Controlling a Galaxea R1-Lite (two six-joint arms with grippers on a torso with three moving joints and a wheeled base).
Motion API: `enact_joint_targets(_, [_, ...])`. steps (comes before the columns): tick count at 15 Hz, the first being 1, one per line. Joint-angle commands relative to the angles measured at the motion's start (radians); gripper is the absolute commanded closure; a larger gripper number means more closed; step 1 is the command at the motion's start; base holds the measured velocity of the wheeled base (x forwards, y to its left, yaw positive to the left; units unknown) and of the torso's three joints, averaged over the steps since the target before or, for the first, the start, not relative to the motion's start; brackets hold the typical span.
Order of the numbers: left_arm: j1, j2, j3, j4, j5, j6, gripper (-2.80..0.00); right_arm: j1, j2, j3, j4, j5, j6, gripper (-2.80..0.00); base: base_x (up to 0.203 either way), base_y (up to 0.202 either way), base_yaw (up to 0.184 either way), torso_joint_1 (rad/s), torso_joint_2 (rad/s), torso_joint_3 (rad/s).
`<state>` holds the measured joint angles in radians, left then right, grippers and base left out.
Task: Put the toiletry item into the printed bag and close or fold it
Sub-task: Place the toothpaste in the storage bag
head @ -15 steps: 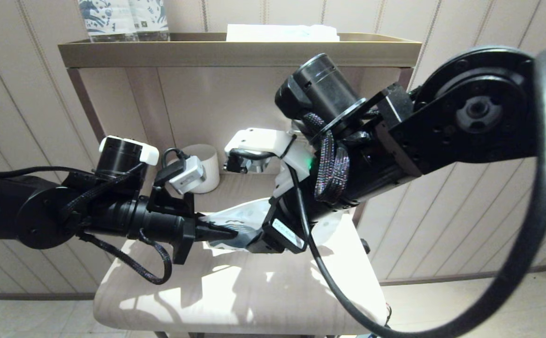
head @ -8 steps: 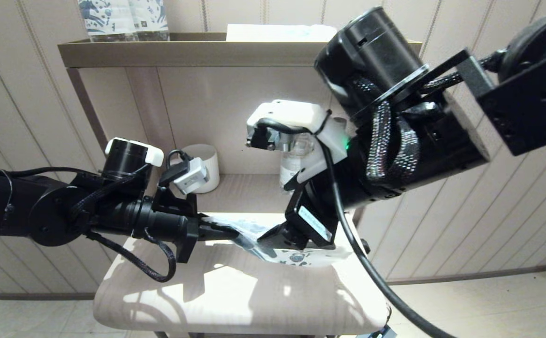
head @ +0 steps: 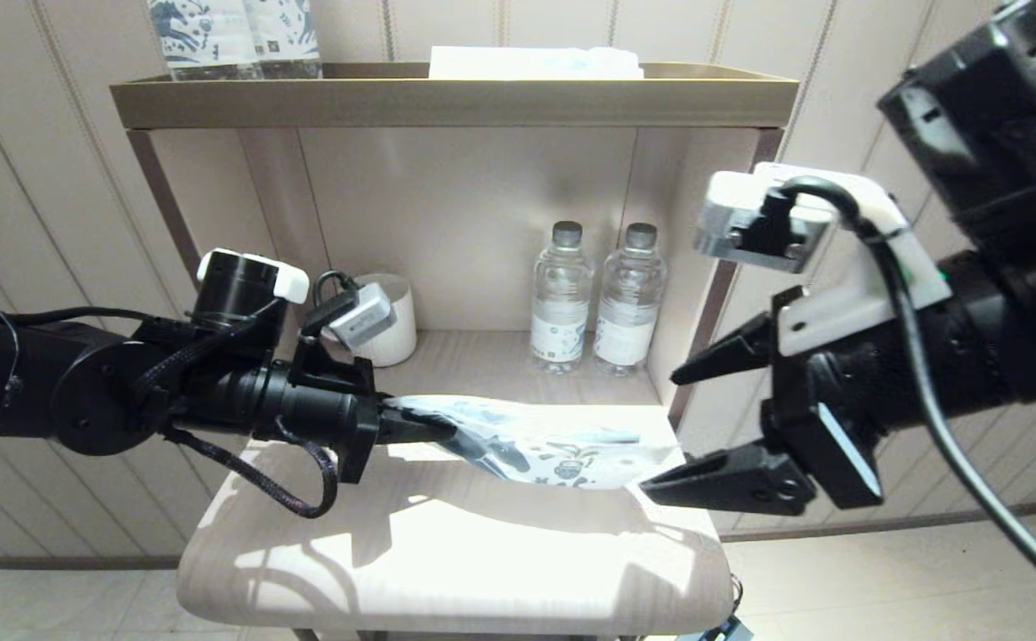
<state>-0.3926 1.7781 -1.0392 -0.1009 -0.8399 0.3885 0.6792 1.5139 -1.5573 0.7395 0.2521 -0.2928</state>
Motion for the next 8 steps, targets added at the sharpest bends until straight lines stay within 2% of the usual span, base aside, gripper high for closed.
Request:
enact_joint_targets(1, [0.0, 0.004, -0.019, 0.001, -0.005, -0.025, 0.0, -0.077, -0.128, 0.125, -0.027, 0.046, -0.005, -2.8, 0.0, 0.0, 0.0, 0.0, 0.0, 0.0])
enact_joint_targets(4, [0.0, 0.006, -0.041, 0.003, -0.007, -0.091, 0.0, -0.151, -0.177, 0.271, -0.16, 0.116, -0.013, -2.8, 0.0, 0.0, 0.0, 0.0, 0.0, 0.0])
enact_joint_targets(6, [0.0, 0.014, -0.054, 0.012, -0.011, -0.112, 0.0, -0.179, -0.18, 0.302, -0.185, 0.181, -0.023, -2.8, 0.0, 0.0, 0.0, 0.0, 0.0, 0.0])
enact_joint_targets(8, [0.0, 0.012, -0.095, 0.082, -0.054, -0.139, 0.0, -0.207, -0.169, 0.317, -0.198, 0.229, -0.047, -2.8, 0.0, 0.0, 0.0, 0.0, 0.0, 0.0])
